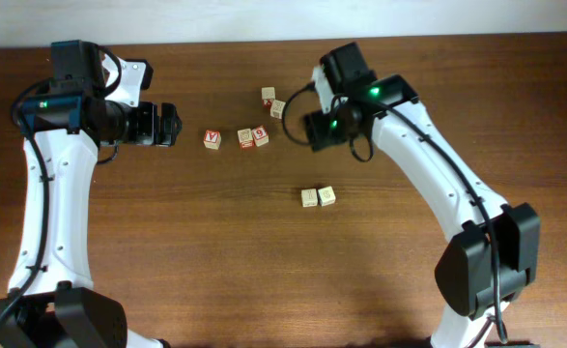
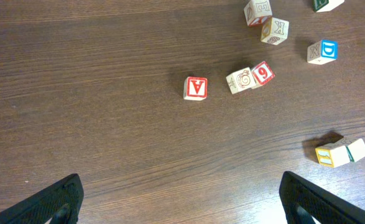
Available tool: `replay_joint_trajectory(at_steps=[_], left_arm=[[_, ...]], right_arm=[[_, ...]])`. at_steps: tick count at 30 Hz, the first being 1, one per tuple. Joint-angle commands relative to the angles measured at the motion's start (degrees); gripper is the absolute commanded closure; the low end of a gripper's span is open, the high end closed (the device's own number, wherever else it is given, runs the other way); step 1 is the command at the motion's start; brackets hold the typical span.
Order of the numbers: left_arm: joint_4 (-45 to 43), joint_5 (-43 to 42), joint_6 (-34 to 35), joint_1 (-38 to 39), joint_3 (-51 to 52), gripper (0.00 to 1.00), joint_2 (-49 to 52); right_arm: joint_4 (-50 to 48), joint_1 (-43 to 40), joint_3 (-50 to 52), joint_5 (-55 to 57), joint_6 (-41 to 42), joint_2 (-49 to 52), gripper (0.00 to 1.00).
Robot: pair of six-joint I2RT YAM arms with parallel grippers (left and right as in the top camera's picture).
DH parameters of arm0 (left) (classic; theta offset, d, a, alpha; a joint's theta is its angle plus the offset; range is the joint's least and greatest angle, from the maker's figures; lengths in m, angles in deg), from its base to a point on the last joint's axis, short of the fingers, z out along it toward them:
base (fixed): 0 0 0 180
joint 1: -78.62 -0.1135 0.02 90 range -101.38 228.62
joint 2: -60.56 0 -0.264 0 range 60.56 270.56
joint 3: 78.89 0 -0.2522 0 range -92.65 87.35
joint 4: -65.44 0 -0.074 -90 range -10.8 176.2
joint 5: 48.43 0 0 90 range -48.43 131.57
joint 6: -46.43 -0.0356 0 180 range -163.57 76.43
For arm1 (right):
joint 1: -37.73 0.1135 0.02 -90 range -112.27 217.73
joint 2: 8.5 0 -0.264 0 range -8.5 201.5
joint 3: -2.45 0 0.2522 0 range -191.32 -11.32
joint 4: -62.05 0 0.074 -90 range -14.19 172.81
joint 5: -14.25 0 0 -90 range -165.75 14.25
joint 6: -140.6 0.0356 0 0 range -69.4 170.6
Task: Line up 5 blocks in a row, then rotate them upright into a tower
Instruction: 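Grasp the blue 'D' block with the right gripper and place it beside the row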
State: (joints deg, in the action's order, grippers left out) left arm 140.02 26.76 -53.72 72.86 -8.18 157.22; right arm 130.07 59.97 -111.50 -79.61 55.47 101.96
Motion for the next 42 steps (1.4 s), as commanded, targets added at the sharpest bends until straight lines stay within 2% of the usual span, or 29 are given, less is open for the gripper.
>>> replay_joint_trajectory(at_steps=[1,6,9,17,30,36,38,41,42], left_arm=[[-0.1,-0.5,0.3,0.0,-1.2,0.01,0.4],[0.0,-0.5,0.3,0.0,-1.2,0.01,0.4],[0.0,-0.4,0.3,0.0,-1.2,0.01,0.4],[0.0,-0.5,0.3,0.0,-1.2,0.01,0.4],[-0.1,-0.5,0.3,0.0,-1.2,0.01,0.4],[0.0,-0.5,0.3,0.0,-1.2,0.01,0.4],[0.0,-0.4,0.3,0.0,-1.2,0.01,0.4],[0.0,-0.4,0.3,0.0,-1.2,0.01,0.4],[0.0,-0.5,0.3,0.0,-1.2,0.01,0.4]], right_arm=[[-5.4,-0.5,-0.3,5.7,6.3,1.6,0.28],[-15.6,-0.5,-0.3,7.4,16.3,7.6,0.28],[-19.6,-0.3,-0.3,7.4,19.3,11.0,0.28],[-25.4,1.0,-0.3,7.7,19.7,18.6,0.28],[-26.4,1.0,-0.3,10.0,21.2,22.0,0.31],[-26.9,1.0,-0.3,10.4,21.2,22.7,0.41],[-26.9,1.0,-0.3,10.4,21.2,22.9,0.47],[-26.9,1.0,-0.3,10.3,21.2,22.9,0.6],[-26.8,1.0,-0.3,10.3,21.2,22.9,0.62]])
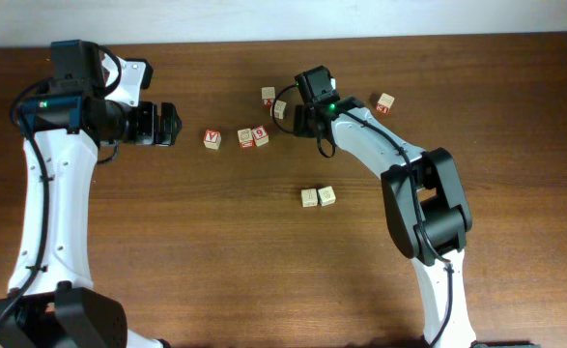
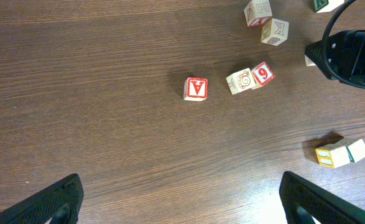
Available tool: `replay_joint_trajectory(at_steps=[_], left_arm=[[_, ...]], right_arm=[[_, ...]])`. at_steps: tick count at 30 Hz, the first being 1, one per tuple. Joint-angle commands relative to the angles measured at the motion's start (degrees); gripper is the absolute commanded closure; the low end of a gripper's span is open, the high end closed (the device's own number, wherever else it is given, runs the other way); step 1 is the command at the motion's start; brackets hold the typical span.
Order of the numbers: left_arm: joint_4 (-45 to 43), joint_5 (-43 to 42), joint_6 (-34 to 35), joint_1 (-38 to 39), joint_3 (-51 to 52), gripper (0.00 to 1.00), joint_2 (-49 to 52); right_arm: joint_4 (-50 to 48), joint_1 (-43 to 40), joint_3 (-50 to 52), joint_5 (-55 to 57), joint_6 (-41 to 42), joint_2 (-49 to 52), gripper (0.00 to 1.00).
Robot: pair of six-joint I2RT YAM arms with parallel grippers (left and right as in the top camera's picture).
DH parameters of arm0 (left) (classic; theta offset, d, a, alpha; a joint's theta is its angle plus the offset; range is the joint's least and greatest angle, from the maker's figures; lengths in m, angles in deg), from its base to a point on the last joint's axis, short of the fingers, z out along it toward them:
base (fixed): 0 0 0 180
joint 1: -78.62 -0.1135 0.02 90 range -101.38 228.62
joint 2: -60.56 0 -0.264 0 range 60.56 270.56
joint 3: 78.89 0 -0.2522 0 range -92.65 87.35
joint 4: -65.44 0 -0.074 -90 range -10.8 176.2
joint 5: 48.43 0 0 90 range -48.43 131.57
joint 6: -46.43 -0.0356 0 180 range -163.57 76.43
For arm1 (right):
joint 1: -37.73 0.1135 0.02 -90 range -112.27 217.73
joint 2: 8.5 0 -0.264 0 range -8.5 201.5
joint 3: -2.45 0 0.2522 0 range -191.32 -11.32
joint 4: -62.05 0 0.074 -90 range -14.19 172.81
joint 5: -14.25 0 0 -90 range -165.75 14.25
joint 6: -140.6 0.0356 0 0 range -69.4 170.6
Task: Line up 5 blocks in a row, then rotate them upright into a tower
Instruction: 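Grasp the blue 'D' block with the right gripper and place it beside the row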
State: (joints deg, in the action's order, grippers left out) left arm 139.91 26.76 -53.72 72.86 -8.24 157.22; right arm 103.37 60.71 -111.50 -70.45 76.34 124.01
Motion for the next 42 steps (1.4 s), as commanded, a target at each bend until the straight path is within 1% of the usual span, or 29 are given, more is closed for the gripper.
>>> replay_joint_trajectory(at_steps=[1,8,12,14,17,19,25,26,30,33,37,42], left_arm=[[0.1,-0.4,0.3,0.0,-1.2,0.01,0.4],[0.0,-0.5,0.3,0.0,-1.1,0.01,0.4],[0.0,-0.5,0.3,0.0,-1.2,0.01,0.4],[0.1,-0.5,0.3,0.0,-1.1,0.01,0.4],[0.1,-0.5,0.3,0.0,-1.2,0.01,0.4],[0.1,-0.5,0.3,0.0,-1.2,0.01,0.4],[0.1,-0.4,0.3,0.0,-1.2,0.01,0.4],[0.0,-0.5,0.3,0.0,-1.2,0.01,0.4],[0.1,-0.5,0.3,0.0,-1.2,0.01,0.4],[0.1,-0.4,0.3,0.0,-1.2,0.01,0.4],[0.1,-0.5,0.3,0.0,-1.2,0.01,0.4],[0.0,-0.5,0.3,0.0,-1.2,0.01,0.4]], right_arm=[[0.2,0.2,-0.4,1.1,0.3,0.6,0.62],[6.8,0.1,-0.4,1.0,0.0,-7.0,0.63],[12.8,0.1,-0.4,1.0,-3.3,-12.9,0.64],[12.7,-0.3,-0.4,1.0,-4.5,-13.9,0.62],[10.9,-0.7,-0.4,0.8,-6.5,-11.5,0.45],[9.9,-0.6,-0.4,0.7,-7.1,-9.1,0.42],[6.5,-0.6,-0.4,-0.1,-7.5,-3.7,0.43],[6.1,-0.6,-0.4,-0.1,-7.5,-3.4,0.46],[5.2,-0.6,-0.4,-0.1,-7.5,-1.5,0.5],[5.1,-0.6,-0.4,-0.1,-7.5,-1.5,0.56],[5.2,-0.6,-0.4,-0.1,-7.5,-1.4,0.62],[5.5,-0.6,-0.4,-0.1,-7.5,-0.9,0.62]])
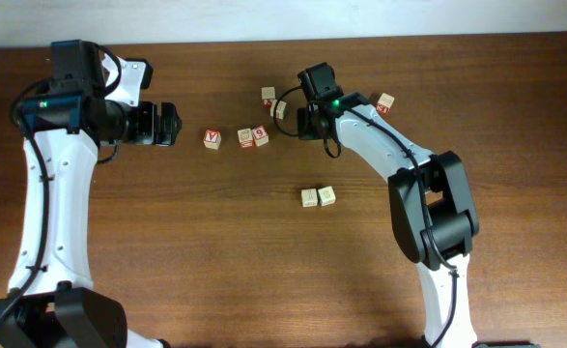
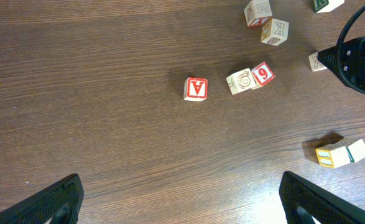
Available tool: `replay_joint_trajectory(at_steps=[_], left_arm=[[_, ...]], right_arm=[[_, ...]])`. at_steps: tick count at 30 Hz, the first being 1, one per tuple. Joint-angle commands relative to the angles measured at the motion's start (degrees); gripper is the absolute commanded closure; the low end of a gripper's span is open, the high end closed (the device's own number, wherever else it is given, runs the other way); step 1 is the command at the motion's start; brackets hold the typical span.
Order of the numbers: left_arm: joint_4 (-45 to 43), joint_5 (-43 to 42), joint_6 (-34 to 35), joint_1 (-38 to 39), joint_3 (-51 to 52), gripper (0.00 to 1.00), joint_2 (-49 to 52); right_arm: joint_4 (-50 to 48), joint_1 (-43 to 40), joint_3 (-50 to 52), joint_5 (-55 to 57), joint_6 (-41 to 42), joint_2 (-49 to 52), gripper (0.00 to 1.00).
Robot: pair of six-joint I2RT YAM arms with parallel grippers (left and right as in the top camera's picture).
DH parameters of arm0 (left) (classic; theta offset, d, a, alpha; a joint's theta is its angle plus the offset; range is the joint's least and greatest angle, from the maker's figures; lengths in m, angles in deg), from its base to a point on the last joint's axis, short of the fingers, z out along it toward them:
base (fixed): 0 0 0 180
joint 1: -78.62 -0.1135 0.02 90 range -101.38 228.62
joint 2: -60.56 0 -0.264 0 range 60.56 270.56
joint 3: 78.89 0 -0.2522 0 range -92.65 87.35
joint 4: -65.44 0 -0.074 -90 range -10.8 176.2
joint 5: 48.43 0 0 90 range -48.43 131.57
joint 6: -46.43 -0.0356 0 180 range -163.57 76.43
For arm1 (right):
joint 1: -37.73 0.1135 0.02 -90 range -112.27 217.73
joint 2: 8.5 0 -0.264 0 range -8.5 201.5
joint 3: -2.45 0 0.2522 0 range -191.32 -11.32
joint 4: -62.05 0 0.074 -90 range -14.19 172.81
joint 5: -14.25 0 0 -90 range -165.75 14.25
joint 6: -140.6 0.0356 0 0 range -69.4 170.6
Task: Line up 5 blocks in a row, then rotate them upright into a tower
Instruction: 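Grasp the blue 'D' block with the right gripper and place it beside the row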
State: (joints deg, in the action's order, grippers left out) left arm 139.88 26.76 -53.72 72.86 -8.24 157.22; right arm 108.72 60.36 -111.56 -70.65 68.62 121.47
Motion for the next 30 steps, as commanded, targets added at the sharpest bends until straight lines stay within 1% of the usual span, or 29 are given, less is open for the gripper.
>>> replay_joint_trajectory(at_steps=[1,5,7,11,13,17,21,25,27,30], left_arm=[[0.1,-0.4,0.3,0.0,-1.2,0.01,0.4],[0.1,-0.5,0.3,0.0,-1.1,0.01,0.4],[0.1,-0.4,0.3,0.0,-1.2,0.01,0.4],[0.1,-0.5,0.3,0.0,-1.2,0.01,0.4],[0.1,-0.5,0.3,0.0,-1.2,0.01,0.4],[0.1,-0.5,0.3,0.0,-1.2,0.01,0.4],[0.1,-0.4,0.3,0.0,-1.2,0.01,0.4],[0.1,-0.5,0.3,0.0,-1.2,0.01,0.4],[0.1,-0.5,0.3,0.0,-1.2,0.01,0.4],[0.1,-0.5,0.3,0.0,-1.2,0.01,0.4]], right_arm=[[0.2,-0.2,-0.3,0.1,0.2,1.7,0.62],[0.2,-0.2,-0.3,0.6,0.3,2.0,0.62],[-0.1,-0.2,-0.3,0.6,0.3,2.2,0.64],[0.0,-0.2,-0.3,0.5,0.2,2.2,0.73],[0.5,-0.2,-0.4,0.5,0.2,1.7,0.76],[1.4,-0.2,-0.6,0.5,0.2,-0.6,0.78],[4.0,-0.2,-0.6,0.5,0.2,-5.5,0.79],[11.1,-0.2,-0.6,0.5,0.2,-13.7,0.78],[17.1,-0.3,-0.6,0.5,-0.8,-18.1,0.78],[27.6,-0.3,-0.6,0.6,-1.6,-21.1,0.79]])
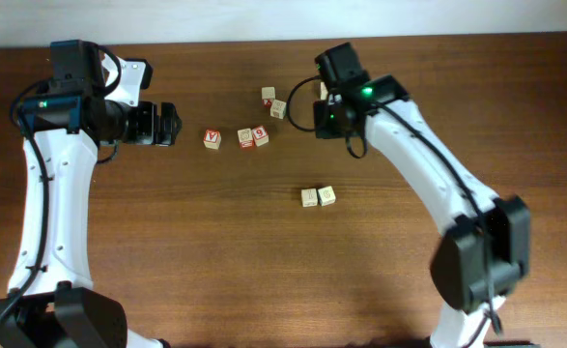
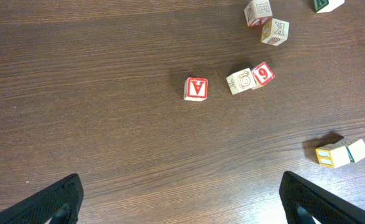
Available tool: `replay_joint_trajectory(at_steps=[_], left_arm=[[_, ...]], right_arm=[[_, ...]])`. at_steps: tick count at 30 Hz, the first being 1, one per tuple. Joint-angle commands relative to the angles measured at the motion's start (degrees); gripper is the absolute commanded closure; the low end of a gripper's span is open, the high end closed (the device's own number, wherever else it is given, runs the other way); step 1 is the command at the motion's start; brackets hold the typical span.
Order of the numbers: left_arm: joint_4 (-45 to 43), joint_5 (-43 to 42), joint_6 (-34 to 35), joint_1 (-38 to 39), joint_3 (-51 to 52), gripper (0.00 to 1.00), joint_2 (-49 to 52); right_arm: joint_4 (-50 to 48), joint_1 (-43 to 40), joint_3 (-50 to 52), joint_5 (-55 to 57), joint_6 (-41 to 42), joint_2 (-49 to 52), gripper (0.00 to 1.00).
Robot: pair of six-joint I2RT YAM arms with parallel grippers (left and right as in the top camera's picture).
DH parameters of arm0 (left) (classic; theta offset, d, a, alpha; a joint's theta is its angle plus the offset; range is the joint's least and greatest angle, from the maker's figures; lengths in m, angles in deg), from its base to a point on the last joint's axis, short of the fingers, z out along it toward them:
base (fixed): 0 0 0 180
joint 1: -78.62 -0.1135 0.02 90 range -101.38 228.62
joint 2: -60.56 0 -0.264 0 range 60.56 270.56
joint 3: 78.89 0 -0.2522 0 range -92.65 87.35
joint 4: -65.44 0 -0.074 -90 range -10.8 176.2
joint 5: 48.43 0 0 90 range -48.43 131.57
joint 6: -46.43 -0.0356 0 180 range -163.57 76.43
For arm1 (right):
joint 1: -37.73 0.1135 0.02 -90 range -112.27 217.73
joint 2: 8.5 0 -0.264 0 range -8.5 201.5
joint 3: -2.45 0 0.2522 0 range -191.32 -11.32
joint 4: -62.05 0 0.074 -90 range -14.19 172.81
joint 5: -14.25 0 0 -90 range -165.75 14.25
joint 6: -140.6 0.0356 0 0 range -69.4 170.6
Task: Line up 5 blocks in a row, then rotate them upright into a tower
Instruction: 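Grasp the blue 'D' block with the right gripper and place it beside the row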
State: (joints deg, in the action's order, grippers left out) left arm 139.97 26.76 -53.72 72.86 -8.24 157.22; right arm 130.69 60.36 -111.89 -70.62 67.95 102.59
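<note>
Small letter blocks lie on the brown table. A red A block sits alone left of a snail block and a red 6 block, which touch. A K block and another block lie farther back, and a green-edged block lies at the frame top. My left gripper hangs open high above bare wood, well short of them. My right gripper is raised right of the K block, its fingers hidden beneath its own body. The blue D block shows in neither view.
A yellow block and a white-green block touch at the right, nearer the front. The pale back edge of the table runs along the top. The right arm's links cross the right half.
My right gripper was low on the table beside the D block. It now stands higher and a little to the right, and the D block is gone from its spot. The left arm is unmoved.
The D block first lay bare on the table with my right gripper held above it. Then the gripper was down around it, and later still down with the block slightly shifted. Now the gripper is up and the block is off the table.
</note>
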Motion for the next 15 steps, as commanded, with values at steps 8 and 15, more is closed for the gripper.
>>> replay_joint_trajectory(at_steps=[8,15], left_arm=[[0.0,-0.4,0.3,0.0,-1.1,0.01,0.4],[0.0,-0.5,0.3,0.0,-1.2,0.01,0.4]], right_arm=[[9.4,-0.2,8.1,0.5,-0.4,-1.7,0.79],[-5.5,-0.2,22.8,-0.2,-0.7,-1.7,0.79]])
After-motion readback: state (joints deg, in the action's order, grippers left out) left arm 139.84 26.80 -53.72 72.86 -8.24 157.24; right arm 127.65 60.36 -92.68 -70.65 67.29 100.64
